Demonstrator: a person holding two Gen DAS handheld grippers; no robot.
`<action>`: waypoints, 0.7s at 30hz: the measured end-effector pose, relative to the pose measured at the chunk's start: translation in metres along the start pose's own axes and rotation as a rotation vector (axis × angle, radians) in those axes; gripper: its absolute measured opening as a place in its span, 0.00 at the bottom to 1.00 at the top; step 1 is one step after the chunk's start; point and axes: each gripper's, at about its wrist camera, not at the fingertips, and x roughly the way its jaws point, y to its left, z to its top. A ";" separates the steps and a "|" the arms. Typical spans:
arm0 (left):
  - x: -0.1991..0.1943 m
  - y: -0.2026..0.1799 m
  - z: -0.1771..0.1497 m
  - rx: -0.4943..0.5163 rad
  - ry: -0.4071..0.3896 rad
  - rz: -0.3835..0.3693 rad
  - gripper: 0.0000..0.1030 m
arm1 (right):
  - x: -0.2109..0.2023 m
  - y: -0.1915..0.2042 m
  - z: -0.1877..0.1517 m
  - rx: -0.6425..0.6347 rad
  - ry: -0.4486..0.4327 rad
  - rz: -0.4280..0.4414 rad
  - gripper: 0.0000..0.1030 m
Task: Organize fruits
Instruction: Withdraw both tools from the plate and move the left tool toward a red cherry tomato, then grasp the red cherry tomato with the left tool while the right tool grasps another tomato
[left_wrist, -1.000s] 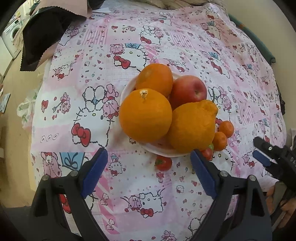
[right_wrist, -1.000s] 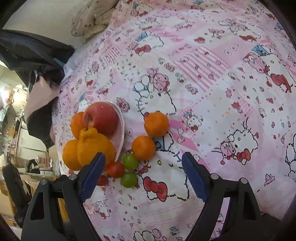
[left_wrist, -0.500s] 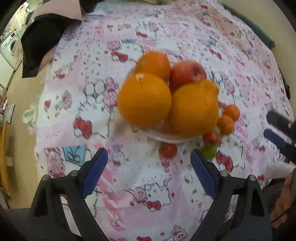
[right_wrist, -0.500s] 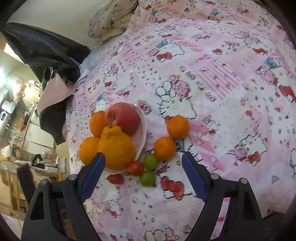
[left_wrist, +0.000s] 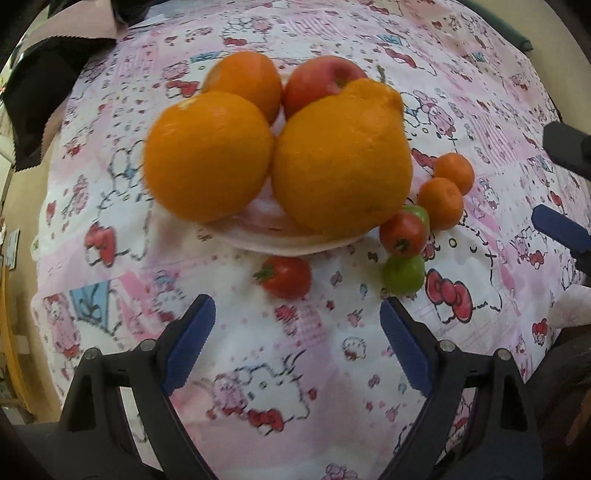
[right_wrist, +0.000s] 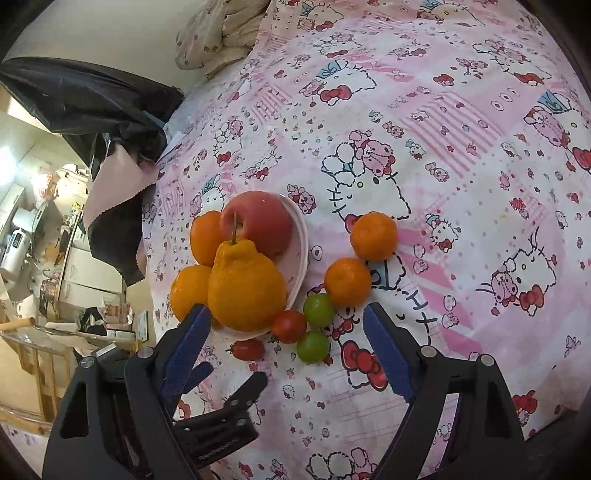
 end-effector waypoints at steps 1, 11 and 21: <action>0.003 -0.002 0.002 0.008 0.001 0.004 0.86 | 0.000 0.000 0.000 0.000 0.004 0.001 0.85; 0.019 -0.018 0.006 0.061 -0.020 -0.005 0.79 | -0.004 -0.005 0.002 0.025 -0.009 0.028 0.85; 0.020 0.003 0.002 -0.009 -0.022 -0.026 0.40 | -0.025 0.002 0.001 0.033 -0.061 0.114 0.88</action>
